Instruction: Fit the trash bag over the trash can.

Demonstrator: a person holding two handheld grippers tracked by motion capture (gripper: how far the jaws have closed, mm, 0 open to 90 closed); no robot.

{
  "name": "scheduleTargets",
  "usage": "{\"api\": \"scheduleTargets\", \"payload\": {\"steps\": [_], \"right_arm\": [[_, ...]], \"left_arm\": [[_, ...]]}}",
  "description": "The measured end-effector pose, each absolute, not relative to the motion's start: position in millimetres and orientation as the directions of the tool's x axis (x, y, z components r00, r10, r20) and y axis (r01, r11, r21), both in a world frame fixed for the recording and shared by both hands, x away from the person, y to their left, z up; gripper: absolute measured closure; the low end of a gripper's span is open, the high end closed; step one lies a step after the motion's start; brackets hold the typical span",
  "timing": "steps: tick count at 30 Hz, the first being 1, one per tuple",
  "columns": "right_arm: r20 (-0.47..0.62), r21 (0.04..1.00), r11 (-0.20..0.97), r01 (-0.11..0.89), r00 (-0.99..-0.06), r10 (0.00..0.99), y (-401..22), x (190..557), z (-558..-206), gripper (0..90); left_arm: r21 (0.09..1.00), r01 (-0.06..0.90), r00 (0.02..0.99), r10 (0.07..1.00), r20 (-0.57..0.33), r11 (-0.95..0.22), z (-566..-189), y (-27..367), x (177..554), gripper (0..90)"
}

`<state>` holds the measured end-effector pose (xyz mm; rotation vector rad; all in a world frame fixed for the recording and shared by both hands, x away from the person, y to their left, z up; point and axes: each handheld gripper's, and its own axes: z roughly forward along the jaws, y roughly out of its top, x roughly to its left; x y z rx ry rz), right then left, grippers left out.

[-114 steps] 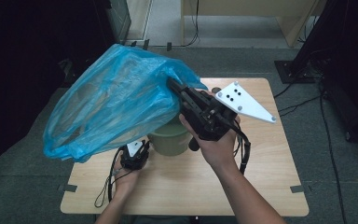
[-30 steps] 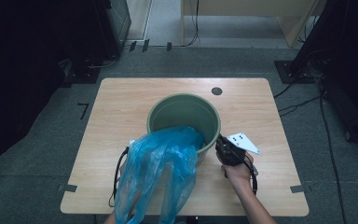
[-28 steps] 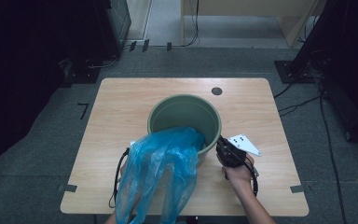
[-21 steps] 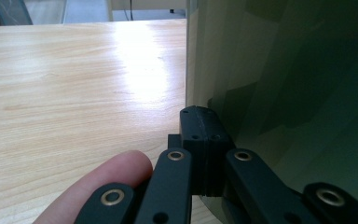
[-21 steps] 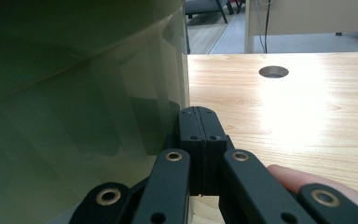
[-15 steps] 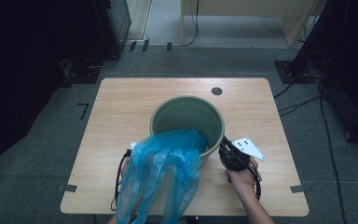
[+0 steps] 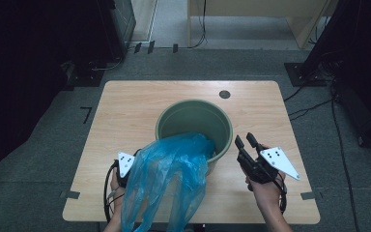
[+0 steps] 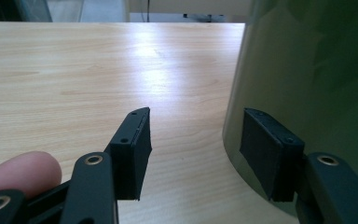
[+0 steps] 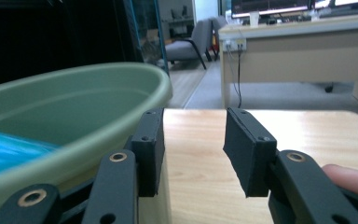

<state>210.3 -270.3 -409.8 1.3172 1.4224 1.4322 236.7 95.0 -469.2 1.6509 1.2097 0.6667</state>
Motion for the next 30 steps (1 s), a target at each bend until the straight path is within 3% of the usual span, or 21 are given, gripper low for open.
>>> {"api": "scheduleTargets", "payload": {"steps": [10,19,30], "right_arm": [[0.191,0.978,-0.159,0.138,-0.263,0.946,-269.1,195.0,-391.0,57.2],[0.185,0.981,-0.155,0.116,-0.338,0.923,-256.1,181.8,-375.5,56.5],[0.177,0.984,-0.154,0.09,-0.38,0.908,-246.0,176.3,-366.0,55.8]], "left_arm": [[0.927,0.364,0.482,0.87,-0.102,-0.093,-464.8,112.8,203.8,35.0],[0.969,0.238,0.619,0.779,-0.098,-0.067,-437.0,107.7,186.7,30.1],[0.983,0.181,0.622,0.777,-0.095,-0.024,-409.0,98.6,185.4,29.4]]}}
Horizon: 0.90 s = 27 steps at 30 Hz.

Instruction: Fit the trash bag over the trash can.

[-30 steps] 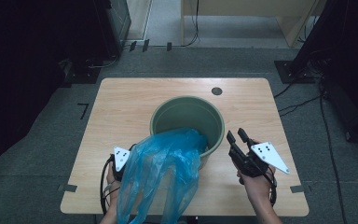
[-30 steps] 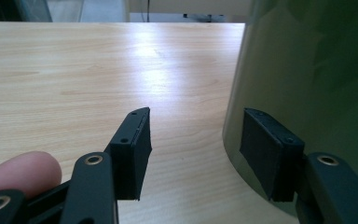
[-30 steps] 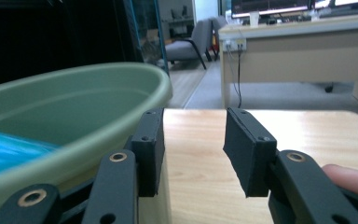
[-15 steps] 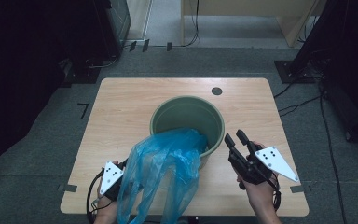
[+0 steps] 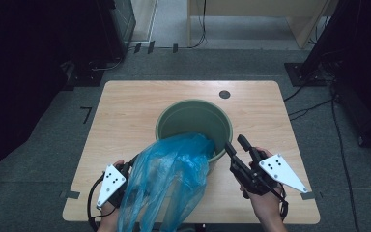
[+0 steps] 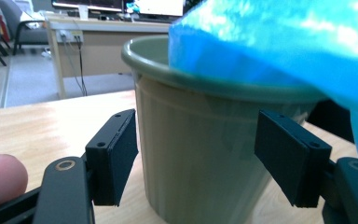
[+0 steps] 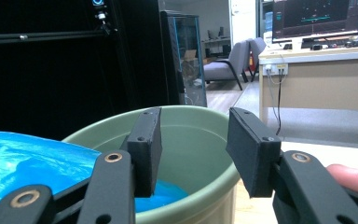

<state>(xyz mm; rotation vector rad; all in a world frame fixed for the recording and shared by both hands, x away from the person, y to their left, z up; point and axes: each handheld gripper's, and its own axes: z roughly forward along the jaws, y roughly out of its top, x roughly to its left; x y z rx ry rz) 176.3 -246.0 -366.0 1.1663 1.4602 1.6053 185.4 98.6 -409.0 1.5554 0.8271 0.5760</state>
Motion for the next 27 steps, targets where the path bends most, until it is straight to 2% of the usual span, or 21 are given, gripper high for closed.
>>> {"api": "scheduleTargets", "payload": {"steps": [14,27], "right_arm": [[0.173,0.985,-0.162,0.063,-0.434,0.884,-233.6,168.2,-353.9,55.1],[0.159,0.987,-0.154,0.052,-0.512,0.844,-216.4,159.0,-350.3,52.8]], "left_arm": [[0.989,0.144,0.606,0.788,-0.106,0.023,-380.2,79.8,196.3,30.4],[0.983,0.165,0.571,0.805,-0.164,0.083,-354.4,58.2,211.8,32.4]]}}
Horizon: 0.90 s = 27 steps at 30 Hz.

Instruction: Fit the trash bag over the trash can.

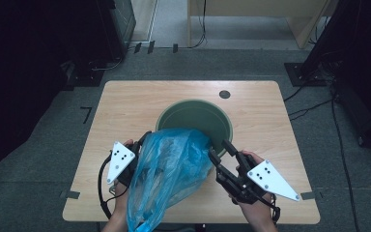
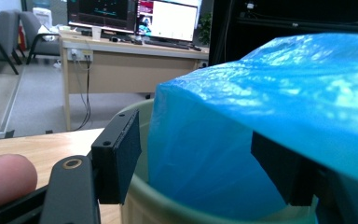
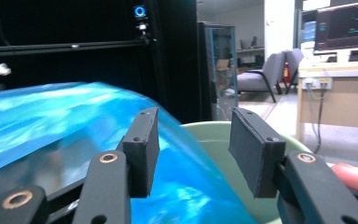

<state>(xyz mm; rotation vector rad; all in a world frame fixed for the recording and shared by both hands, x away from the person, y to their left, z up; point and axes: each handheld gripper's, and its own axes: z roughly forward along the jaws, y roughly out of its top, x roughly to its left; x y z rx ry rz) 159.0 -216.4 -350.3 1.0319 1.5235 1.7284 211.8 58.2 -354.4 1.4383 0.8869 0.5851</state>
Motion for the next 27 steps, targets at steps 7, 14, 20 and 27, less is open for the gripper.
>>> {"api": "scheduleTargets", "payload": {"steps": [7,14,20,27], "right_arm": [[0.162,0.986,-0.154,0.062,-0.562,0.811,-203.1,156.8,-351.9,48.9],[0.16,0.987,-0.146,0.07,-0.574,0.803,-191.8,157.4,-354.8,36.2],[0.108,0.994,-0.087,0.063,-0.587,0.803,-182.2,159.3,-357.0,35.5],[0.019,0.998,0.016,0.065,-0.505,0.863,-170.3,166.7,-361.5,52.0]], "left_arm": [[0.978,0.174,0.559,0.807,-0.192,0.113,-346.1,48.1,218.7,33.2],[0.974,0.184,0.553,0.805,-0.217,0.136,-341.4,40.4,223.2,33.7],[0.971,0.194,0.54,0.811,-0.224,0.139,-339.0,38.8,227.2,33.9],[0.969,0.202,0.547,0.804,-0.234,0.144,-336.9,40.5,228.8,34.0]]}}
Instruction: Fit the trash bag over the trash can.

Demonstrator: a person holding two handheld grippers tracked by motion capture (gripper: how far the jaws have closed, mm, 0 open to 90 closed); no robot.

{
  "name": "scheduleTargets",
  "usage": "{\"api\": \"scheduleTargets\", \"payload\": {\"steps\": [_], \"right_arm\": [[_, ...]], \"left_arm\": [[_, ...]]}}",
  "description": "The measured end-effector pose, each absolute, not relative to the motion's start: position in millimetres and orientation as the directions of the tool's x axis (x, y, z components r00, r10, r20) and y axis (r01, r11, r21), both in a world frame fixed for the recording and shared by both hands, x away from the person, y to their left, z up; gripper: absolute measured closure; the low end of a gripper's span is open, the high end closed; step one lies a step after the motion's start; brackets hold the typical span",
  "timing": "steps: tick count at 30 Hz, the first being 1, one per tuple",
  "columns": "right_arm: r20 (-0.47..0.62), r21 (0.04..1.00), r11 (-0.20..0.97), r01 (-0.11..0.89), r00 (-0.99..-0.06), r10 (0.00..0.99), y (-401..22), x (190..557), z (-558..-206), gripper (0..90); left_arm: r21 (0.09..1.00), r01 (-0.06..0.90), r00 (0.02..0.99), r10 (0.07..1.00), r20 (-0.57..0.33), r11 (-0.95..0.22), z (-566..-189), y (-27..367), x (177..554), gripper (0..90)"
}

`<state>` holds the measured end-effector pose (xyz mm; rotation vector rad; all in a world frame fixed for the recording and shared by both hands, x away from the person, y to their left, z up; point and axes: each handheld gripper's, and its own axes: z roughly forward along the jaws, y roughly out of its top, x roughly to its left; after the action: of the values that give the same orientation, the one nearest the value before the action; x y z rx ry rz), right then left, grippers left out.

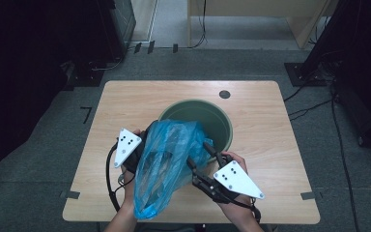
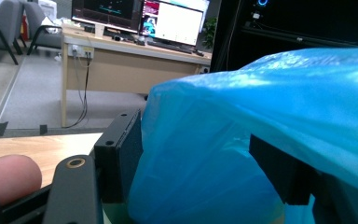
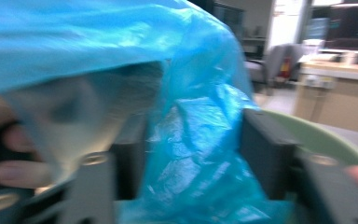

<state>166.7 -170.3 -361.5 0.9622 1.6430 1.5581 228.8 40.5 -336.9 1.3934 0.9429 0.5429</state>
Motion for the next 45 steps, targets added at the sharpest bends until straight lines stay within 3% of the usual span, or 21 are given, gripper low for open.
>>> {"api": "scheduleTargets", "payload": {"steps": [4,7,21,26,32,39,45], "right_arm": [[0.061,0.996,-0.018,0.092,-0.492,0.868,-174.6,172.0,-358.3,80.3],[0.101,0.992,-0.054,0.11,-0.494,0.864,-179.7,177.1,-351.4,89.5],[0.123,0.992,-0.116,0.045,-0.495,0.86,-167.5,195.4,-307.9,90.0],[0.139,0.99,-0.137,0.04,-0.486,0.863,-165.4,199.6,-303.4,90.0],[0.128,0.991,-0.131,0.026,-0.468,0.874,-168.7,200.3,-304.1,90.0],[0.144,0.988,-0.152,0.02,-0.454,0.879,-170.3,199.2,-302.5,90.0],[0.125,0.991,-0.128,0.023,-0.464,0.877,-166.6,195.9,-307.7,90.0]], "left_arm": [[0.965,0.21,0.546,0.801,-0.247,0.155,-336.1,44.3,231.4,34.0],[0.963,0.218,0.545,0.799,-0.253,0.156,-337.2,47.1,233.0,34.0],[0.953,0.258,0.555,0.783,-0.282,0.16,-345.3,63.7,231.0,33.9],[0.95,0.268,0.624,0.723,-0.297,0.158,-351.6,68.5,221.2,32.2],[0.959,0.214,0.723,0.629,-0.285,0.187,-355.8,75.2,204.1,26.5],[0.99,0.129,0.751,0.646,-0.137,0.059,-355.0,58.1,190.8,18.3],[0.995,0.086,0.684,0.722,-0.099,0.056,-344.5,44.5,191.1,18.6]]}}
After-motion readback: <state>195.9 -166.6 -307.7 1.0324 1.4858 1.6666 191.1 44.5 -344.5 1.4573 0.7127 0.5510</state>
